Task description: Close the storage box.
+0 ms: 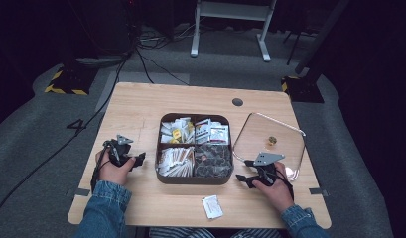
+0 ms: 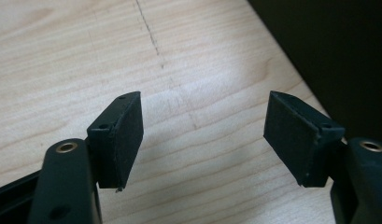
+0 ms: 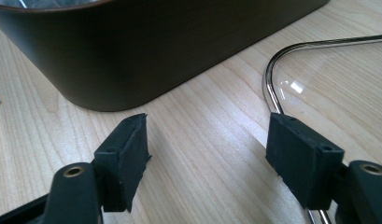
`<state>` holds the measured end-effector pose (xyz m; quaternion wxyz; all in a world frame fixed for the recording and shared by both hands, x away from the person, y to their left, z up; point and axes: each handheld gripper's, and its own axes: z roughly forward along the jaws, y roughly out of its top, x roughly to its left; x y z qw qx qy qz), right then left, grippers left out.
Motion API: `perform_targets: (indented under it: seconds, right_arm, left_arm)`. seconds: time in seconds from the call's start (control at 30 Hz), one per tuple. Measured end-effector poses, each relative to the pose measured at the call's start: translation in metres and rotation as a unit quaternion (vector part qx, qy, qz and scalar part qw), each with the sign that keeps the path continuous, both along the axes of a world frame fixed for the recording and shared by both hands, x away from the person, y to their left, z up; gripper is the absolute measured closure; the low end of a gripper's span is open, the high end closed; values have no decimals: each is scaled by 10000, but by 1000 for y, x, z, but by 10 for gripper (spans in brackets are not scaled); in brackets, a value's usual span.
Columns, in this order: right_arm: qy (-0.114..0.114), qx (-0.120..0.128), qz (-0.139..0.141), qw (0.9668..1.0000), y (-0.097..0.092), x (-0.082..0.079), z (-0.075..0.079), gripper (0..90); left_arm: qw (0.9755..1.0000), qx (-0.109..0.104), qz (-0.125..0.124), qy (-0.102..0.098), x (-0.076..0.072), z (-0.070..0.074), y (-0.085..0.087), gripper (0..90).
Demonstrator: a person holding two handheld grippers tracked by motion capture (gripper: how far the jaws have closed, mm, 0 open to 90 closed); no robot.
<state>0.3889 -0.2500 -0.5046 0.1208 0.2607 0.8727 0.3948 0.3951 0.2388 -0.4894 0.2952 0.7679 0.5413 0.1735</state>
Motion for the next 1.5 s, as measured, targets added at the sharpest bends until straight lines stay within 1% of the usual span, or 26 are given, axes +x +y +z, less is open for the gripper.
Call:
perform_targets:
  seconds: [0.07,0.1,0.13,0.17,0.43,0.77,0.87,0.93,1.03,1.13,1.2,1.33,1.5]
  right_arm:
    - [0,0,1,10000,0,0,0,299]
    - [0,-1,0,10000,0,0,0,299]
    - [0,0,0,10000,0,0,0,299]
    - [3,1,-2,10000,0,0,0,299]
    - [-1,-2,-4,10000,0,0,0,299]
    - [13,-5,-3,10000,0,0,0,299]
    - [20,-7,-15,10000,0,0,0,297]
    - [36,7,-43,10000,-2,-1,1,310]
    - [-63,93,-64,9999,-6,-1,7,317]
    - [-111,220,-214,9995,-15,2,19,317]
    - [-148,258,-341,9990,-21,4,27,319]
    - [-124,368,-526,9979,-33,12,36,325]
    - [-186,427,-698,9965,-43,23,45,326]
  left_arm:
    - [10000,59,-17,72,2,-5,0,265]
    - [9999,111,-49,-41,2,-7,0,243]
    - [9997,85,-38,-230,1,-11,0,218]
    - [9992,-18,-45,-398,1,-15,0,206]
    - [9993,-10,-78,-365,1,-15,0,197]
    - [9992,-12,-95,-386,2,-15,0,196]
    - [9992,-16,-136,-386,2,-15,0,195]
    - [9991,-15,-154,-385,2,-15,1,195]
    - [9991,-26,-151,-387,3,-15,0,195]
    - [9989,-39,-273,-382,4,-15,-1,194]
    - [9989,-41,-280,-383,4,-15,-1,193]
    - [9989,-31,-284,-385,4,-15,-1,193]
    - [9990,-13,-250,-382,5,-15,-2,193]
